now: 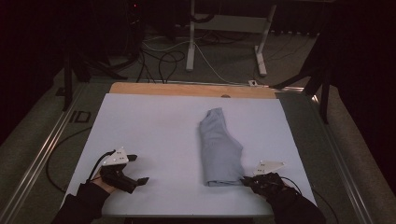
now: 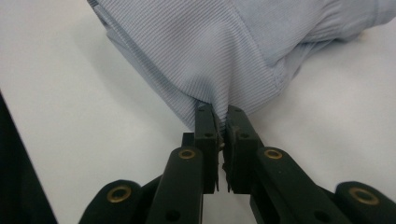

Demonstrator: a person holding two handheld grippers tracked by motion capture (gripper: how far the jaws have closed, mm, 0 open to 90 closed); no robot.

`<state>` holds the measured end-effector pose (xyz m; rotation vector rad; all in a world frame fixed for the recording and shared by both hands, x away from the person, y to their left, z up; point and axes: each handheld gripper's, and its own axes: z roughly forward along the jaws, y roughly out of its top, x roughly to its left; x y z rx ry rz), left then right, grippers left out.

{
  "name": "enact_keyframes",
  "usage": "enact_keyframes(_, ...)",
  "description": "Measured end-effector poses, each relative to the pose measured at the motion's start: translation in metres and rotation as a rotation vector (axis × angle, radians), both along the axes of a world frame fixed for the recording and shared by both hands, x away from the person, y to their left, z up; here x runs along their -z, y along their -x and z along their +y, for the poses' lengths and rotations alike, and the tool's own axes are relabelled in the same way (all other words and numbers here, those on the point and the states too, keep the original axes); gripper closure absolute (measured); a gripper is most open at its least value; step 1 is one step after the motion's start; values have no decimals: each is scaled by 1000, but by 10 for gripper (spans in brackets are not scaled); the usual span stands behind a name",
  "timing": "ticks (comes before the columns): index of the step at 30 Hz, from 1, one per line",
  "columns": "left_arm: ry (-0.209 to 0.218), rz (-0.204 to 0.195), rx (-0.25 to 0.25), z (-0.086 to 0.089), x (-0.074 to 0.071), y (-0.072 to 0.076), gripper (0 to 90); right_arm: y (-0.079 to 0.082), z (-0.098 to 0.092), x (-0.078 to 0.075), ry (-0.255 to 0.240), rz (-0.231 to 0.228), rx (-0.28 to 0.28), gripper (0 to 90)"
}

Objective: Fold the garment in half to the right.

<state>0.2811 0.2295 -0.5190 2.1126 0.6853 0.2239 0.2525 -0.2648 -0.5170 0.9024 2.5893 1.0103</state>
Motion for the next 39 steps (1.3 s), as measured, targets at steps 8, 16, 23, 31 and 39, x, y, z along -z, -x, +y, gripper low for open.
enact_keyframes(8,1,-3,1,0,0,0,8,-2,-4,9,27,43,-4,840)
enact_keyframes(16,2,-4,7,-1,-1,0,8,-3,-4,10,4,48,-5,719)
enact_keyframes(23,6,-8,12,-1,-1,1,8,-8,-9,3,-79,36,7,366)
enact_keyframes(31,13,-13,21,-1,-1,1,8,-18,-16,-6,-227,-34,9,118)
enact_keyframes(39,25,-22,28,0,-3,3,8,-24,-18,-8,-326,-111,7,90)
